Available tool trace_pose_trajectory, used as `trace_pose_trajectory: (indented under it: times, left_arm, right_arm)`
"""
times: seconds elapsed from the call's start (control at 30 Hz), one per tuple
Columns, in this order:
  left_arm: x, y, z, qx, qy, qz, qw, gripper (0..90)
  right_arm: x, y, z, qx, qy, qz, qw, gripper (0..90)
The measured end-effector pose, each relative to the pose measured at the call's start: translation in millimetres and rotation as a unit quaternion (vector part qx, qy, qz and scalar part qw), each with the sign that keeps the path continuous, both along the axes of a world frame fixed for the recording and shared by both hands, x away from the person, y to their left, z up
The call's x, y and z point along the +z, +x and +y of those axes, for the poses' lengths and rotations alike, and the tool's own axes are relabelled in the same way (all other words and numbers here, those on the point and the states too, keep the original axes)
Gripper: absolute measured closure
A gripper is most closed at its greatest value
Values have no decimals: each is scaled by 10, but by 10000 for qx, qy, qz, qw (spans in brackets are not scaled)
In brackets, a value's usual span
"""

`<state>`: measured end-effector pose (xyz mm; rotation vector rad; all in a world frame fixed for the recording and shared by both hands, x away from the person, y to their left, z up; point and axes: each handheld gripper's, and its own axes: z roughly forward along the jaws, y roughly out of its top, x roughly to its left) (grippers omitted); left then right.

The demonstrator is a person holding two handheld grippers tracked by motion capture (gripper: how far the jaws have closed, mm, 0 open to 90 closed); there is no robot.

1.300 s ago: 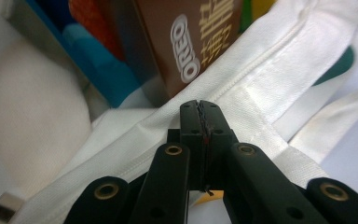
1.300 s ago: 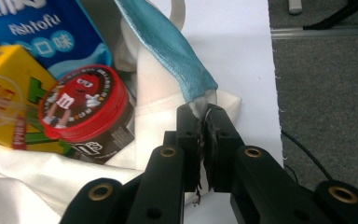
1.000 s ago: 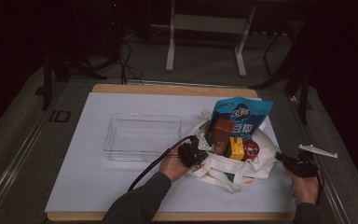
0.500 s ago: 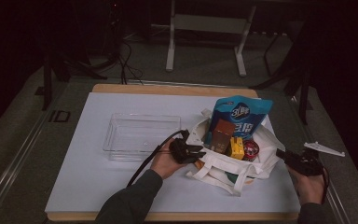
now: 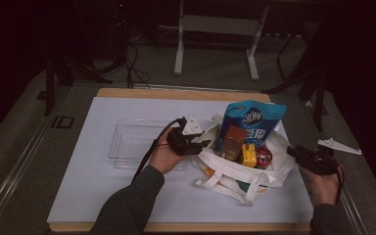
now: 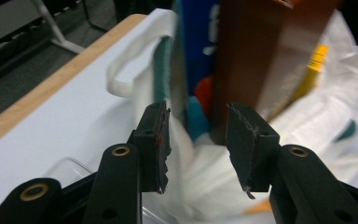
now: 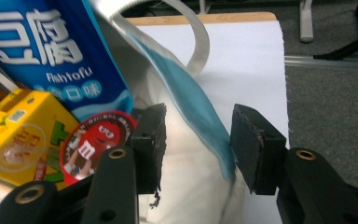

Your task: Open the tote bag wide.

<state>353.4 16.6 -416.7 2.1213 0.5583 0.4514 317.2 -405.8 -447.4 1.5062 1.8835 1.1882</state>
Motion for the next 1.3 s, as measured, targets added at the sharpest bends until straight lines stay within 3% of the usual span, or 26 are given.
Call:
trace_pose_trajectory:
  times: [0.17,0.33,0.47,0.6,0.63,0.73,0.77,0.83,1.0,1.03,1.17,1.23,1.3]
  left_arm:
    - [26,179,-96,158,26,-18,9999,589]
    - [5,315,-202,61,-33,58,10000,635]
    - [-53,403,-289,73,75,98,9999,698]
    - [-116,471,-316,115,28,213,9997,741]
    - [-123,477,-318,120,18,222,9997,756]
    - [-125,480,-320,131,7,184,9997,821]
    - [-125,483,-325,210,44,59,9998,867]
    - [-142,522,-334,272,75,129,9995,876]
    - [-218,606,-376,387,264,219,9987,879]
    - [-262,647,-403,411,373,280,9981,878]
    - [-323,721,-438,492,406,506,9967,878]
    - [-387,784,-489,584,513,726,9943,878]
    - [-409,798,-506,609,579,757,9936,878]
  right_arm:
    - [96,88,53,52,-80,-113,9999,619]
    - [174,177,122,194,-239,-178,9994,709]
    - [201,238,173,310,-307,-177,9989,773]
    - [208,263,206,423,-359,-175,9983,749]
    - [208,275,243,541,-415,-192,9975,716]
    - [200,290,274,545,-569,-171,9967,755]
    - [188,314,300,533,-702,-119,9960,836]
    - [179,331,323,494,-851,-134,9951,886]
    - [111,409,373,400,-1055,0,9936,889]
    - [55,460,363,344,-1019,95,9942,889]
    - [-20,516,344,315,-991,233,9943,890]
    - [-130,572,313,264,-820,402,9955,891]
    - [-215,604,313,241,-773,533,9953,891]
